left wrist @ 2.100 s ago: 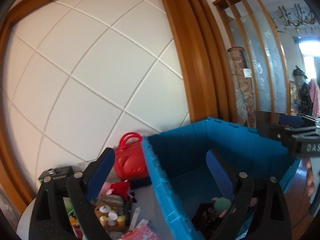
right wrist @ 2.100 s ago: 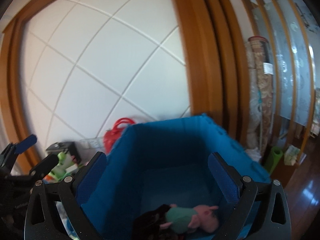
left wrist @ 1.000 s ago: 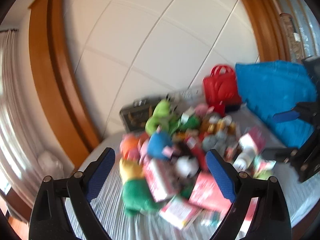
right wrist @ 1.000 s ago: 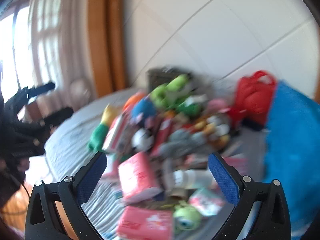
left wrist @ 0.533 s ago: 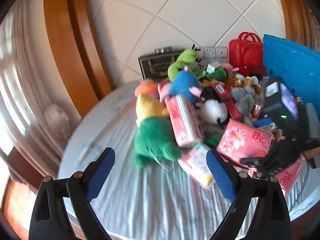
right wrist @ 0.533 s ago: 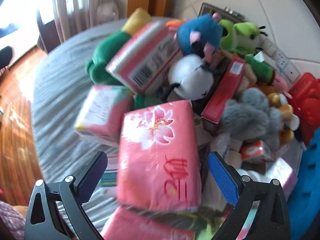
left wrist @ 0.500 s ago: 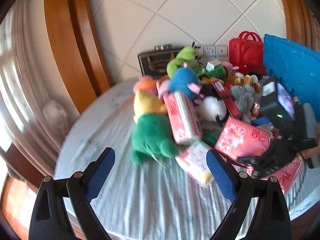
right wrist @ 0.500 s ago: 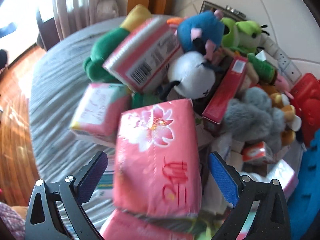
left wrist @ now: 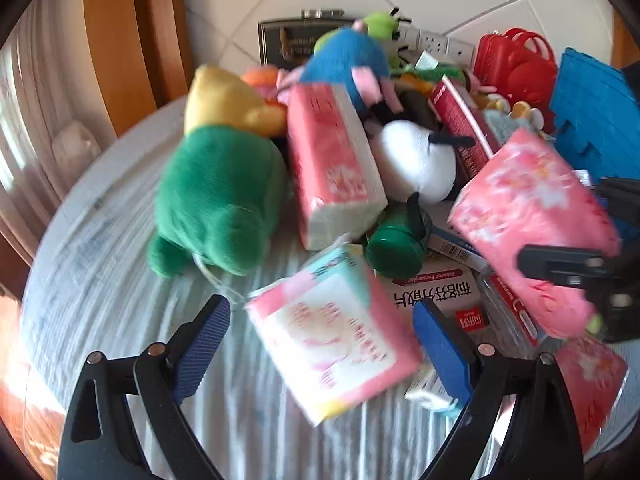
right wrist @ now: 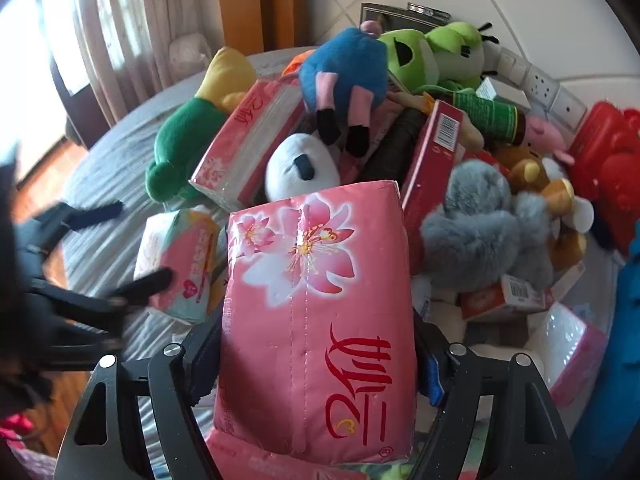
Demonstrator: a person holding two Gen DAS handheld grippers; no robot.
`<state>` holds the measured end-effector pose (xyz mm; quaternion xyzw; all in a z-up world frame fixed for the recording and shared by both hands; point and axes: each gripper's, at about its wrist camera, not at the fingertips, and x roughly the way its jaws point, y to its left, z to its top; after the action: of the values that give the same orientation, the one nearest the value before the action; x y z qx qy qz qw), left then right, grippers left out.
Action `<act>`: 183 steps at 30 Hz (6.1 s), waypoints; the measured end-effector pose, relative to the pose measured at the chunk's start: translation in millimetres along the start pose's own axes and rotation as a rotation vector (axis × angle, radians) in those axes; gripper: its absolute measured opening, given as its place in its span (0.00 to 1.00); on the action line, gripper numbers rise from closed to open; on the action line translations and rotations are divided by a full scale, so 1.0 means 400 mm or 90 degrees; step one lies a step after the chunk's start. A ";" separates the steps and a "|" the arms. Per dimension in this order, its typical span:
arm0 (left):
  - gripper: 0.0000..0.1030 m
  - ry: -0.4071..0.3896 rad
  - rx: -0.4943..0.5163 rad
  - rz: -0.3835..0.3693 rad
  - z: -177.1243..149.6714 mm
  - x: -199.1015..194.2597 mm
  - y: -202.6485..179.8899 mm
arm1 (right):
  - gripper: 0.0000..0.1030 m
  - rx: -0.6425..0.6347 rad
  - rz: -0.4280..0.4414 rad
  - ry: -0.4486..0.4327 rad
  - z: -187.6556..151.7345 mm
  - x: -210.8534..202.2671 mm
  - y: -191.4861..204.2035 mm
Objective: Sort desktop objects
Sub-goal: 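Grasp a pink tissue pack with the right gripper while the left grasps a Kotex pack, then carry both packs to the blue crate and drop them inside, then move both grippers back over the table heap, then grasp the yellow-green duck plush with the right gripper while the left grasps a white tissue pack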
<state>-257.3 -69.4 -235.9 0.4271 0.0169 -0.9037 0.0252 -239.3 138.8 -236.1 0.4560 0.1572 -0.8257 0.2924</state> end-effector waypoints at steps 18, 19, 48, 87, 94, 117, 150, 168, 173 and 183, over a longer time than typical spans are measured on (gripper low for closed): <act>0.67 0.026 0.003 -0.048 -0.081 0.045 0.022 | 0.75 0.040 0.007 -0.012 -0.006 -0.001 -0.033; 0.66 0.027 0.009 -0.050 -0.086 0.039 0.029 | 0.75 0.049 0.009 -0.014 -0.006 -0.005 -0.035; 0.65 -0.374 0.315 -0.230 0.308 -0.560 -0.339 | 0.75 0.236 -0.286 -0.364 -0.092 -0.740 -0.059; 0.99 -0.431 0.343 -0.235 0.404 -0.768 -1.216 | 1.00 0.485 -0.474 -0.466 -0.520 -1.197 -0.683; 0.99 -0.435 0.326 -0.224 0.388 -0.786 -1.177 | 1.00 0.491 -0.436 -0.483 -0.522 -1.193 -0.649; 0.99 -0.397 0.172 -0.095 0.325 -0.722 -0.785 | 1.00 0.379 -0.315 -0.508 -0.408 -1.096 -0.456; 0.97 -0.186 0.032 0.241 0.251 -0.333 0.371 | 0.99 0.170 0.105 -0.157 0.360 0.022 0.308; 0.97 -0.146 -0.012 0.198 0.212 -0.250 0.497 | 0.63 0.084 -0.020 0.019 0.526 0.397 0.382; 0.97 -0.158 -0.016 0.172 0.247 -0.231 0.472 | 0.61 0.140 0.040 -0.092 0.501 0.197 0.302; 0.97 -0.065 0.008 0.023 0.289 0.035 0.219 | 0.61 0.260 -0.077 -0.273 0.324 -0.256 -0.001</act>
<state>-350.0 -163.4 -174.3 0.3804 0.0022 -0.9239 0.0400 -283.0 105.7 -80.4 0.3108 -0.0506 -0.9335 0.1714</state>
